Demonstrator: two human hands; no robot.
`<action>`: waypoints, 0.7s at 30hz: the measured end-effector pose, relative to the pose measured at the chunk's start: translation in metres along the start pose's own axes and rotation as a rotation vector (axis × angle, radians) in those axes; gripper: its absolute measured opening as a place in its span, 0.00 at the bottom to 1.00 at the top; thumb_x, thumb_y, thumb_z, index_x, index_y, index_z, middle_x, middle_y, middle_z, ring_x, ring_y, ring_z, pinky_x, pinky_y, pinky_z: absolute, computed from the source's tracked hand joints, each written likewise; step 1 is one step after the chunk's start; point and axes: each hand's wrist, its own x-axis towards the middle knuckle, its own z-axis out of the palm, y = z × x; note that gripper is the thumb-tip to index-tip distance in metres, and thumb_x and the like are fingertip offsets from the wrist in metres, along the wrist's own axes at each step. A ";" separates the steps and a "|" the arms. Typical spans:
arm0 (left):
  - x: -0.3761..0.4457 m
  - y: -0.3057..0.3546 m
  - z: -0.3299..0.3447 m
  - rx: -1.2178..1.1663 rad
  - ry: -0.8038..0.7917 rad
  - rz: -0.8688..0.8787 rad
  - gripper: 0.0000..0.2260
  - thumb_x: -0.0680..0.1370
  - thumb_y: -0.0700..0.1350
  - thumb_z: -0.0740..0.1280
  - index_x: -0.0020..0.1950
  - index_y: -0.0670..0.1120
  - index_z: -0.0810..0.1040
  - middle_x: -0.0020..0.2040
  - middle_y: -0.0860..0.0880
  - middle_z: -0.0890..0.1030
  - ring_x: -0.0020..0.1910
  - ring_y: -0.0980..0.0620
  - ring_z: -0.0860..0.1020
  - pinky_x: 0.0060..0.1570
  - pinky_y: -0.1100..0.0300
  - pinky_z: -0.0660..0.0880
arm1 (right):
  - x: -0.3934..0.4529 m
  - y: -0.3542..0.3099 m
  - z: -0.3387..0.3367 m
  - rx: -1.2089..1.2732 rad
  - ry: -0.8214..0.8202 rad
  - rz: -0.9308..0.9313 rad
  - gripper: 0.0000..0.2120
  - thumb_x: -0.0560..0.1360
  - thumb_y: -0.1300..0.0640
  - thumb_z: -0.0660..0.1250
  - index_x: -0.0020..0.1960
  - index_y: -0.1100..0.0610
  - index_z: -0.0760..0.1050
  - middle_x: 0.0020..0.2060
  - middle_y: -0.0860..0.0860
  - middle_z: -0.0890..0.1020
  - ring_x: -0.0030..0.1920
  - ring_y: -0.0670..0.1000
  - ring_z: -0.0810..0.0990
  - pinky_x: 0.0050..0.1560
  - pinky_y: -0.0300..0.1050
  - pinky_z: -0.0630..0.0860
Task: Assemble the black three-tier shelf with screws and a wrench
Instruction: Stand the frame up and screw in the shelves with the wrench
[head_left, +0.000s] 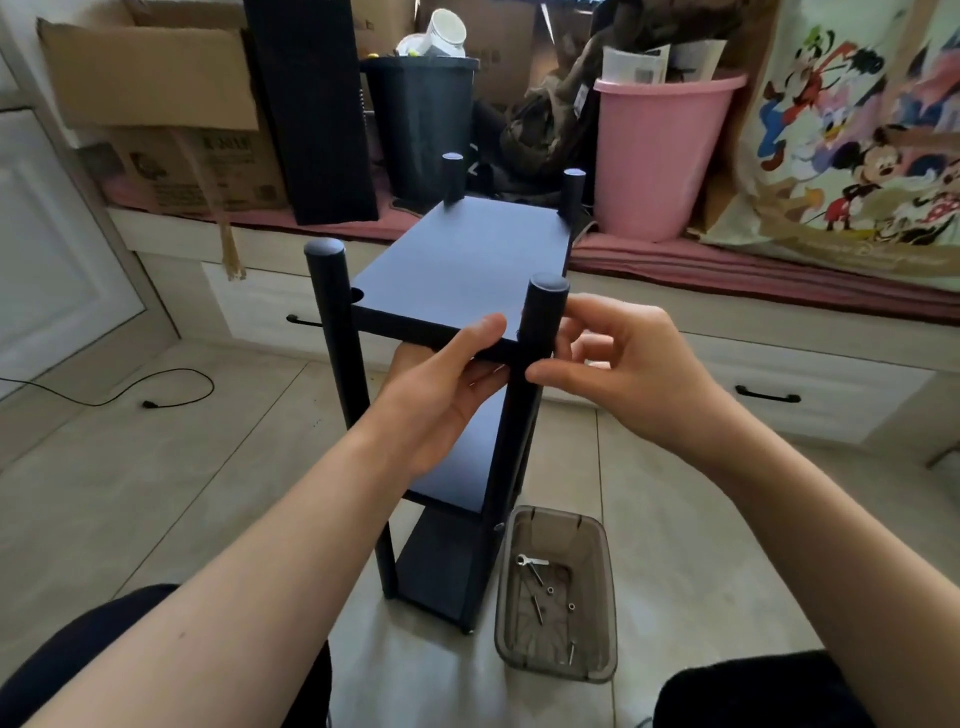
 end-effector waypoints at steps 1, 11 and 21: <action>0.000 0.000 0.000 0.008 -0.004 -0.001 0.27 0.76 0.47 0.69 0.69 0.31 0.72 0.62 0.33 0.80 0.61 0.38 0.81 0.60 0.53 0.79 | -0.001 0.000 -0.001 0.013 -0.020 0.008 0.17 0.71 0.61 0.75 0.58 0.50 0.80 0.36 0.56 0.74 0.33 0.53 0.72 0.44 0.52 0.77; -0.005 0.001 0.001 0.012 0.002 0.012 0.26 0.77 0.45 0.68 0.71 0.33 0.70 0.64 0.33 0.79 0.62 0.36 0.80 0.63 0.48 0.77 | -0.003 0.000 -0.006 0.031 -0.047 0.019 0.18 0.74 0.65 0.72 0.61 0.52 0.79 0.39 0.50 0.79 0.36 0.47 0.74 0.43 0.42 0.77; -0.007 0.004 0.005 -0.034 0.017 -0.010 0.24 0.75 0.45 0.69 0.69 0.38 0.73 0.62 0.35 0.81 0.59 0.37 0.82 0.57 0.53 0.80 | -0.002 0.003 -0.004 0.089 -0.020 0.029 0.18 0.72 0.65 0.73 0.58 0.50 0.81 0.38 0.54 0.77 0.36 0.46 0.73 0.43 0.36 0.74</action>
